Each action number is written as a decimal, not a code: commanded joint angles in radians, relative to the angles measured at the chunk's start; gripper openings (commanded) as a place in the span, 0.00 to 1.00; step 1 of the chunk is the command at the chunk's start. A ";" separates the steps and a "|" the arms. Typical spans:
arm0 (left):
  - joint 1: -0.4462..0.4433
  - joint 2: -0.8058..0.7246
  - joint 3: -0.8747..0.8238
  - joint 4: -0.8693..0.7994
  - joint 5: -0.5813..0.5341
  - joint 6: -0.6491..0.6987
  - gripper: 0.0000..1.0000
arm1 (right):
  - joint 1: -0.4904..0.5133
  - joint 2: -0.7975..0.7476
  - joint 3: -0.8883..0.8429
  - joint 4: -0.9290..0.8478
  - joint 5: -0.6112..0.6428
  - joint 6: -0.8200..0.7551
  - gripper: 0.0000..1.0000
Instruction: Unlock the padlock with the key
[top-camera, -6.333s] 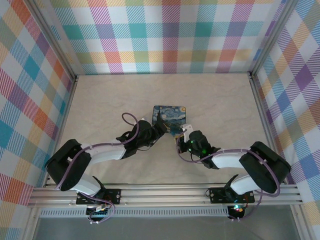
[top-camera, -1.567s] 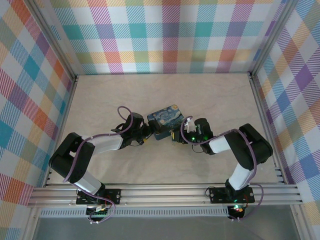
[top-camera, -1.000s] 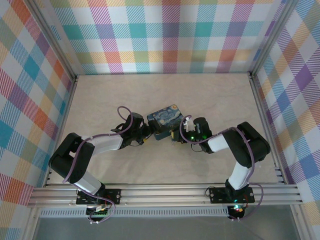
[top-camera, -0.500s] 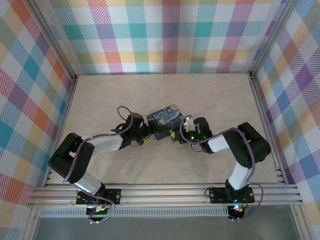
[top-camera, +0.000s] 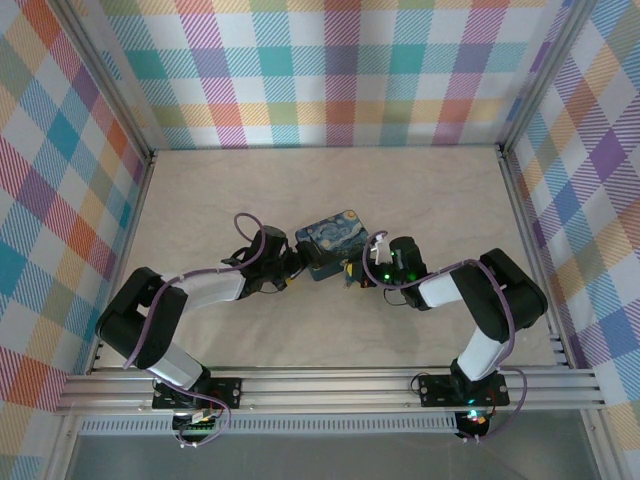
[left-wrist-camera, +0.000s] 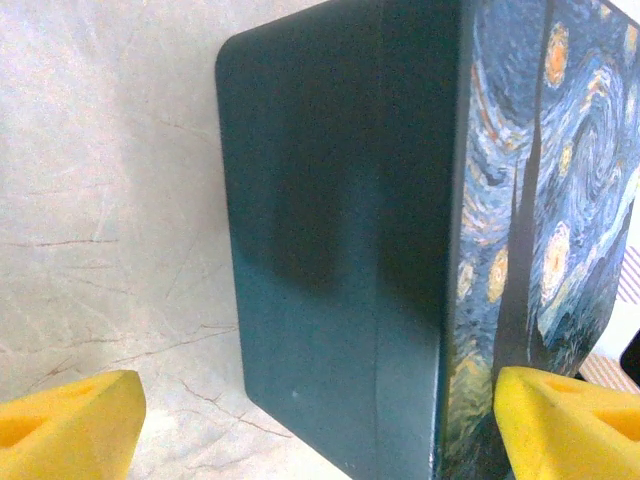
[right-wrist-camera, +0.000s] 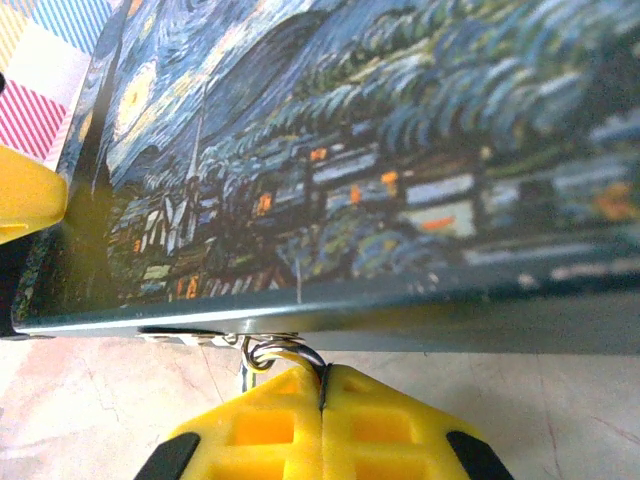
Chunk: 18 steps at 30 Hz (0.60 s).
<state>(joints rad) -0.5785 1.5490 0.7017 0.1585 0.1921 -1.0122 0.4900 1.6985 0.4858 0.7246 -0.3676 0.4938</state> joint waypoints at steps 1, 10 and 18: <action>-0.022 -0.018 -0.023 -0.066 -0.031 0.011 0.89 | -0.005 -0.012 -0.013 0.058 0.018 0.066 0.00; -0.055 0.008 -0.033 -0.057 -0.031 -0.007 0.90 | -0.006 -0.005 -0.035 0.120 0.043 0.175 0.00; -0.063 0.013 -0.036 -0.063 -0.036 -0.012 0.90 | -0.010 -0.008 -0.032 0.132 0.064 0.236 0.00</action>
<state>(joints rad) -0.6270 1.5471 0.6960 0.1631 0.1707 -1.0279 0.4889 1.6985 0.4568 0.7856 -0.3141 0.6868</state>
